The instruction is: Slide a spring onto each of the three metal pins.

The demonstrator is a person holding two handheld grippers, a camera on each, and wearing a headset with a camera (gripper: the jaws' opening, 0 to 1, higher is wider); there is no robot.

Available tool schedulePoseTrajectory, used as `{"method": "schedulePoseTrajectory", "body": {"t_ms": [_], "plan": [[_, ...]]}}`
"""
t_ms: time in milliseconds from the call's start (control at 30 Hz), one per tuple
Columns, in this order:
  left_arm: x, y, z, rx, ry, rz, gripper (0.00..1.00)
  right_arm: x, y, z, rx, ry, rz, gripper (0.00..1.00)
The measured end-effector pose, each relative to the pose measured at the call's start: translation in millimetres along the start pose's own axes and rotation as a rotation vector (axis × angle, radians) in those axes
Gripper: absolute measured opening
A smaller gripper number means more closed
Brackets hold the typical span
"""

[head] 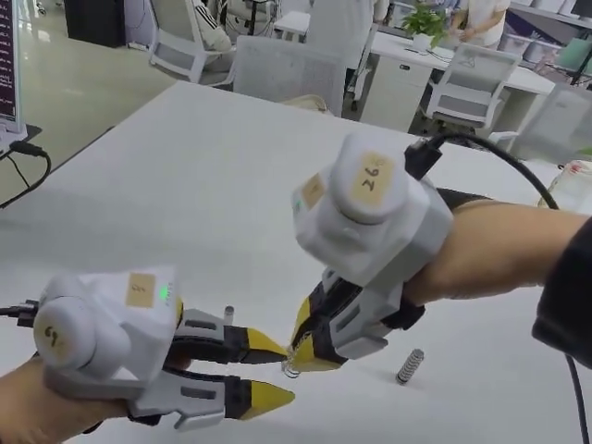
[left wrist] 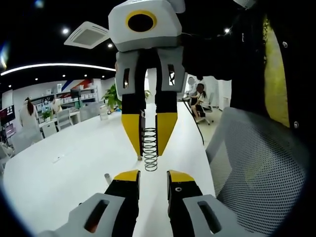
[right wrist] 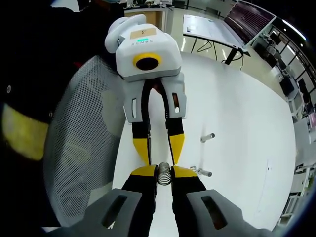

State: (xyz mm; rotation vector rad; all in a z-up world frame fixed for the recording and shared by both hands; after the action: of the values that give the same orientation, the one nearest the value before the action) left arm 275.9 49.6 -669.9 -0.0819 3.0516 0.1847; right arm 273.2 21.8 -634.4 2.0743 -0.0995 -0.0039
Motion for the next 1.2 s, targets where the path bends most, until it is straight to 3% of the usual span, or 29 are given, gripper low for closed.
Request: {"method": "schedulePoseTrajectory", "body": {"t_ms": [433,1200], "plan": [[1.2,8.9,4.8,-0.005,0.053,-0.020,0.31,4.1,3.0,-0.8,0.002,0.000,0.011,0.08],[4.3,18.7,14.3,-0.026,0.172,-0.055,0.67,13.2,11.5,3.4,-0.006,-0.008,0.034,0.08]]}}
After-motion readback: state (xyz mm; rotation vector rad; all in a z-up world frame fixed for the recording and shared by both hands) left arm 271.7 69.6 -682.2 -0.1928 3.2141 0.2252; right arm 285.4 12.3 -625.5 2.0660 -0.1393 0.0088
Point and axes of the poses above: the centre of the closed fingertips' face, and the gripper's own axes: y roughly backward along the fingers, x roughly to its right, z roughly out of its underside, the point moved 3 cm from there along y, roughly backward along the fingers, and after that the axes turned 8 degrees about x, right-handed, at the moved point
